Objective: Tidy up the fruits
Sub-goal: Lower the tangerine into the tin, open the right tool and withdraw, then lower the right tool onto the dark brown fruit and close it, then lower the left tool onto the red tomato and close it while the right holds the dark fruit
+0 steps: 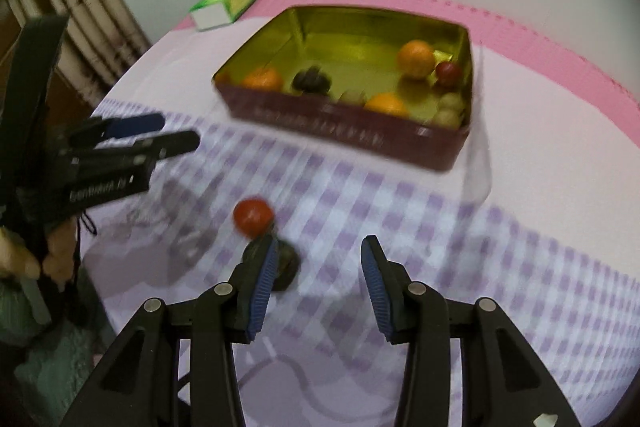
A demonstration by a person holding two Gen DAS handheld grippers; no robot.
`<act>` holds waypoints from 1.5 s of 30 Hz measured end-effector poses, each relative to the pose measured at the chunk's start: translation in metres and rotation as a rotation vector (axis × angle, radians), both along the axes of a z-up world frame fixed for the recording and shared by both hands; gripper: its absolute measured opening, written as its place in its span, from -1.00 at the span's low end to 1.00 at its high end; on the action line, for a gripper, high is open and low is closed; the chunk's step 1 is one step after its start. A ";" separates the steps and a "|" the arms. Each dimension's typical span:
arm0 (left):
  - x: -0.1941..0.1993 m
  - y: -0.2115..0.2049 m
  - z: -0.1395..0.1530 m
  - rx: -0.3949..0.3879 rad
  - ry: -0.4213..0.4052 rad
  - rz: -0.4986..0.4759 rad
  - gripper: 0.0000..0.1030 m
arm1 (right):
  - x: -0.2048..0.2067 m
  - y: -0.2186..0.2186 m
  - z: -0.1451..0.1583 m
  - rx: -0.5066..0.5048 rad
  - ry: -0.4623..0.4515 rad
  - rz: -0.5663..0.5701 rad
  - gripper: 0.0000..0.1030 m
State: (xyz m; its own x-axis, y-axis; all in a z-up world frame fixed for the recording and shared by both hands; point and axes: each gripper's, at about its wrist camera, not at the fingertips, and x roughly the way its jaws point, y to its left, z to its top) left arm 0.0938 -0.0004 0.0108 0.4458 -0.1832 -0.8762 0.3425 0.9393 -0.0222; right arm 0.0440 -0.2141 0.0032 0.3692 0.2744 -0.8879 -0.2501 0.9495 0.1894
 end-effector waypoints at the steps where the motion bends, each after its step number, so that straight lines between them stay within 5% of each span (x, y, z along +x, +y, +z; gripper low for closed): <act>1: -0.001 0.001 0.000 0.000 0.002 0.000 0.14 | -0.003 0.004 -0.003 0.002 0.009 0.008 -0.20; 27: -0.009 0.000 -0.011 0.009 0.029 -0.011 0.14 | 0.002 0.041 -0.037 -0.030 0.060 0.031 -0.25; 45: -0.032 -0.025 -0.014 -0.019 0.069 -0.099 0.14 | 0.015 -0.035 -0.036 -0.074 0.034 -0.182 -0.26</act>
State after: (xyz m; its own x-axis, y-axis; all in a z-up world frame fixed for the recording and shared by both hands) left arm 0.0621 -0.0257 -0.0027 0.3634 -0.2402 -0.9002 0.4305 0.9001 -0.0664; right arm 0.0590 -0.2495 -0.0331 0.3761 0.1392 -0.9161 -0.0675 0.9901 0.1227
